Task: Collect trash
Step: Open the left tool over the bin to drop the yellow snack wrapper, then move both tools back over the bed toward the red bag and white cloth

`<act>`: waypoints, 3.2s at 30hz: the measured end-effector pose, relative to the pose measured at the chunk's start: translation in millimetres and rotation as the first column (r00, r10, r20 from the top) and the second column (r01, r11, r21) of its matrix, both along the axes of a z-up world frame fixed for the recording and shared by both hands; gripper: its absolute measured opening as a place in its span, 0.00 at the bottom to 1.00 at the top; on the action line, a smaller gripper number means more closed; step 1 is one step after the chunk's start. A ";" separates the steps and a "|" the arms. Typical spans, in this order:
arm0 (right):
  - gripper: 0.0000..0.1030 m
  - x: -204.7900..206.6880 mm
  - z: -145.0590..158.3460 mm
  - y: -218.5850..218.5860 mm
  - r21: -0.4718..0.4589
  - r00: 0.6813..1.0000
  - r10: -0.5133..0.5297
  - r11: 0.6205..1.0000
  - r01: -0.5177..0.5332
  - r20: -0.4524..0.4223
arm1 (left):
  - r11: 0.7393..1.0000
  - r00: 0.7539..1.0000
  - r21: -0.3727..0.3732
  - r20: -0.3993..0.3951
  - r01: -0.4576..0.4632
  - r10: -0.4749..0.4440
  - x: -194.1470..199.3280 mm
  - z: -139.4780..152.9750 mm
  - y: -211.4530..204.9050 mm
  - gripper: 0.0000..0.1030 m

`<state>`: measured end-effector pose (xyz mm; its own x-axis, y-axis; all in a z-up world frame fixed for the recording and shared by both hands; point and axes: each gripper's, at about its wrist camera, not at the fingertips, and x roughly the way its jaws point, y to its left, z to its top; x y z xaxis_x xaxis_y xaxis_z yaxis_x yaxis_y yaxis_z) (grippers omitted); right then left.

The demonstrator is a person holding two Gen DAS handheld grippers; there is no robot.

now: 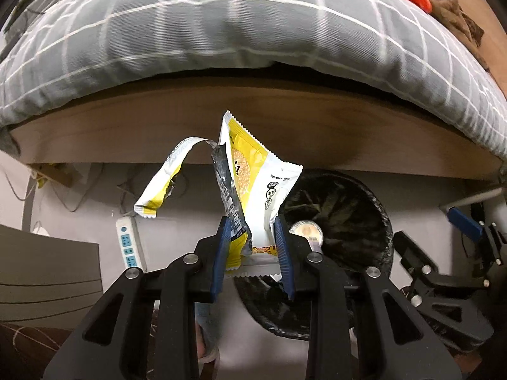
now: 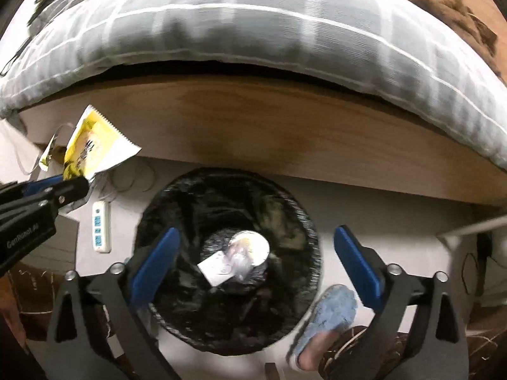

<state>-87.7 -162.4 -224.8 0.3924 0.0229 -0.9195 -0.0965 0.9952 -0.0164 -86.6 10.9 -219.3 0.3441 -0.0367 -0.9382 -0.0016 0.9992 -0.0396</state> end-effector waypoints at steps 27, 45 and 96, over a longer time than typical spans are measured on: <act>0.93 -15.7 32.2 -107.3 -0.075 0.986 -0.150 0.985 0.155 0.071 | 0.989 0.988 0.036 -0.051 0.145 -0.143 1.2 -20.1 -107.9 0.36; 0.93 -9.3 44.8 -102.4 -0.052 0.982 -0.158 0.985 0.164 0.105 | 0.990 0.992 0.090 0.055 0.106 -0.111 10.1 16.2 -88.8 0.93; 0.93 206.0 173.4 -129.8 0.078 0.900 -0.182 0.983 0.164 0.397 | 0.999 0.943 0.047 0.330 0.015 -0.030 197.1 155.9 -59.4 0.93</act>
<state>118.4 -292.2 -51.4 0.7290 -0.0444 -0.6831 0.0832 0.9962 0.0241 110.6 -48.5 -63.4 0.6349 -0.0099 -0.7725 0.0269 0.9996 0.0094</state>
